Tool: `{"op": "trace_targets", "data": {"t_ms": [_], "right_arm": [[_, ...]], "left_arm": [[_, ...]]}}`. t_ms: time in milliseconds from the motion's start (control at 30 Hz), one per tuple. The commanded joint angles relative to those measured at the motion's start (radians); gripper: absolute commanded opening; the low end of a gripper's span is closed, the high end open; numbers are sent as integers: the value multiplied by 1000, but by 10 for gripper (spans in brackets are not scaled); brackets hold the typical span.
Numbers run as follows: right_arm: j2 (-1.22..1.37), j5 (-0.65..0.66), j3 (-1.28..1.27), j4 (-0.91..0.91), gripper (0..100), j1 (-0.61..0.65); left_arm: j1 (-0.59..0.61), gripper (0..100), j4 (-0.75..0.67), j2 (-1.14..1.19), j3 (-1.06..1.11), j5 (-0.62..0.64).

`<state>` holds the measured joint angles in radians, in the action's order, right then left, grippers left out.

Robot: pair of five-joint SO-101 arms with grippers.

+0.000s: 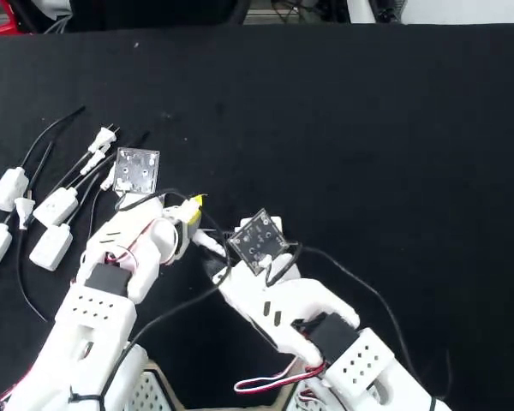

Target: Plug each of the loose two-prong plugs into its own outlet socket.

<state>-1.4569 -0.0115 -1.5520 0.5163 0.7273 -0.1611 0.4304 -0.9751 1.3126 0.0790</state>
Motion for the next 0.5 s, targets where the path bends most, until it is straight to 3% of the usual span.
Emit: {"op": "trace_targets", "data": {"t_ms": [0,200,467], "right_arm": [[-59,-11,16,-61,11,-37],[-53,29,15,-61,11,-38],[-50,31,-12,-52,10,-46]], "left_arm": [[-48,202,3,89,-19,-5],[-25,202,5,233,-99,0],[2,202,8,135,-84,0]]}}
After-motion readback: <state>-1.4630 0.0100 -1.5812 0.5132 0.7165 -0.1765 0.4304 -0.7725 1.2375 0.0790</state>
